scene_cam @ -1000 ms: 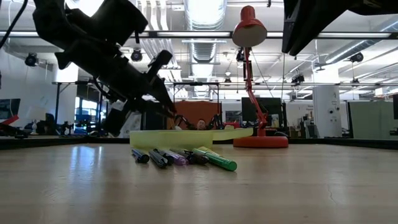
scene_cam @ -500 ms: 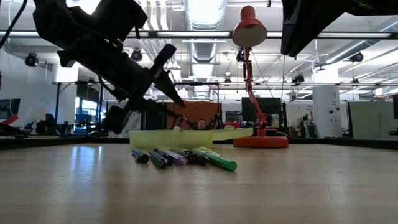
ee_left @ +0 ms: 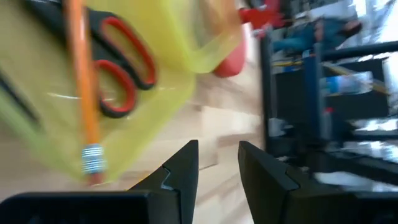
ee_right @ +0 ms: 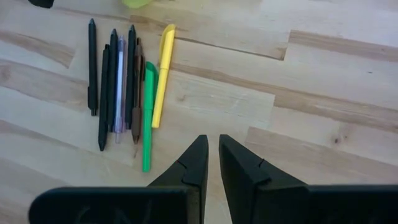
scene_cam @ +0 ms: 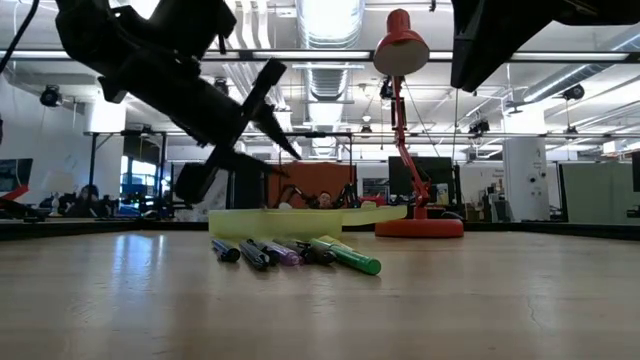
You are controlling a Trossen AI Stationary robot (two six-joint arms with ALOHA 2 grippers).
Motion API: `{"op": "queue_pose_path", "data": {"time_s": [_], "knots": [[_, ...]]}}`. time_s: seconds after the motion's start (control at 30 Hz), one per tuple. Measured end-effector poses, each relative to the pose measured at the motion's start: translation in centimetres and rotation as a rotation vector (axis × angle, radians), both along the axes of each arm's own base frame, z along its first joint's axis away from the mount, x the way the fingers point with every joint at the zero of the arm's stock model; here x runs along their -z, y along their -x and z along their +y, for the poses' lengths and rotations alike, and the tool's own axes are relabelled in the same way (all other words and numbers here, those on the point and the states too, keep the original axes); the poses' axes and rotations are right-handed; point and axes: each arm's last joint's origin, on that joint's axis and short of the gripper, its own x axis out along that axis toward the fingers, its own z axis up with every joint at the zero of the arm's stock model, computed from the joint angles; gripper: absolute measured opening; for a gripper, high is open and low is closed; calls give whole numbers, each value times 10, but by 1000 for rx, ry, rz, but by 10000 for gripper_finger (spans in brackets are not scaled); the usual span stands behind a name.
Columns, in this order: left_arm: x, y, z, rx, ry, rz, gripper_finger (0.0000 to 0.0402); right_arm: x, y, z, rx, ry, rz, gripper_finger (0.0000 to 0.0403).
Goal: Pick & place school supplies into a supply box
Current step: Put the yellow pen into the yellow supply box
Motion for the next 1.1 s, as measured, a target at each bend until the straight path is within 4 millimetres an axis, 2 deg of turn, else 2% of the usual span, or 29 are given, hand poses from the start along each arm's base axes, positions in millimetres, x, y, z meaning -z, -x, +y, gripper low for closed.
{"op": "queue_pose_path", "data": {"time_s": [0.27, 0.73, 0.87, 1.0, 1.1], "knots": [[12, 6, 3, 57, -10, 163, 98, 0, 0, 0, 0, -6, 1, 34], [19, 11, 23, 54, -106, 284, 98, 1, 0, 1, 3, -16, 4, 34], [2, 11, 18, 89, -145, 225, 98, 2, 1, 1, -25, -25, 32, 34], [-26, 18, 5, 176, -237, 150, 98, 6, -2, -1, -141, -93, 134, 34], [-52, 29, -7, 245, -309, 79, 98, 16, -11, -8, -250, -156, 168, 34]]}}
